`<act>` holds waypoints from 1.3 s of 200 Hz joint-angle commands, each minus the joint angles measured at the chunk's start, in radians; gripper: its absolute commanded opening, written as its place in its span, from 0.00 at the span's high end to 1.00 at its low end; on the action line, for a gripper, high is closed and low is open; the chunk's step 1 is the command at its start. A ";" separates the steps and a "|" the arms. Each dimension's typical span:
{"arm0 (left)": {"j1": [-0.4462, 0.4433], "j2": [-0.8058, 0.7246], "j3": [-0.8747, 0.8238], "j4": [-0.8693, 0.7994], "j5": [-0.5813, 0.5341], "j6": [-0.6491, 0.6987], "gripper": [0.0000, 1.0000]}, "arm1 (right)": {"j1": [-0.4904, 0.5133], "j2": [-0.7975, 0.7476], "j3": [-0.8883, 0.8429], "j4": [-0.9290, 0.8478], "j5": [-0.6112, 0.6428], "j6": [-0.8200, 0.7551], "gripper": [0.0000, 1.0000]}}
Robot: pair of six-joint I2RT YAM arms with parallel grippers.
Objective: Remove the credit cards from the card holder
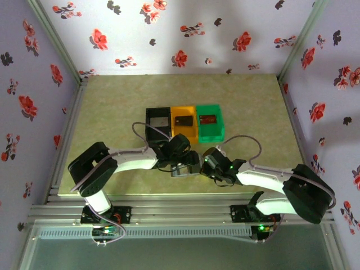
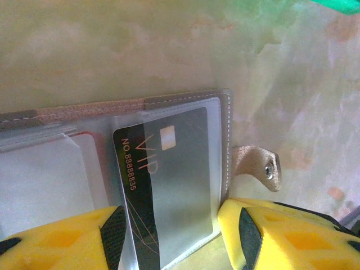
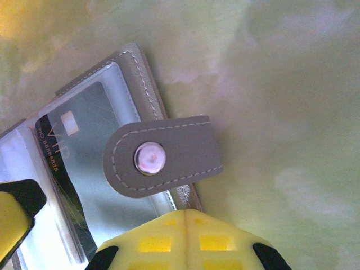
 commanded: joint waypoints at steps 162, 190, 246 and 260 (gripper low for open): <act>-0.006 0.031 -0.047 0.064 0.002 -0.032 0.50 | 0.005 -0.003 -0.039 -0.047 0.005 0.020 1.00; -0.006 0.011 -0.055 0.060 -0.002 -0.035 0.52 | 0.005 -0.006 -0.044 -0.042 0.007 0.025 1.00; -0.016 -0.095 -0.039 -0.045 -0.087 -0.053 0.48 | 0.005 -0.015 -0.047 -0.045 0.007 0.027 1.00; -0.020 -0.113 -0.034 -0.048 -0.102 -0.059 0.47 | 0.005 -0.015 -0.047 -0.045 0.007 0.026 1.00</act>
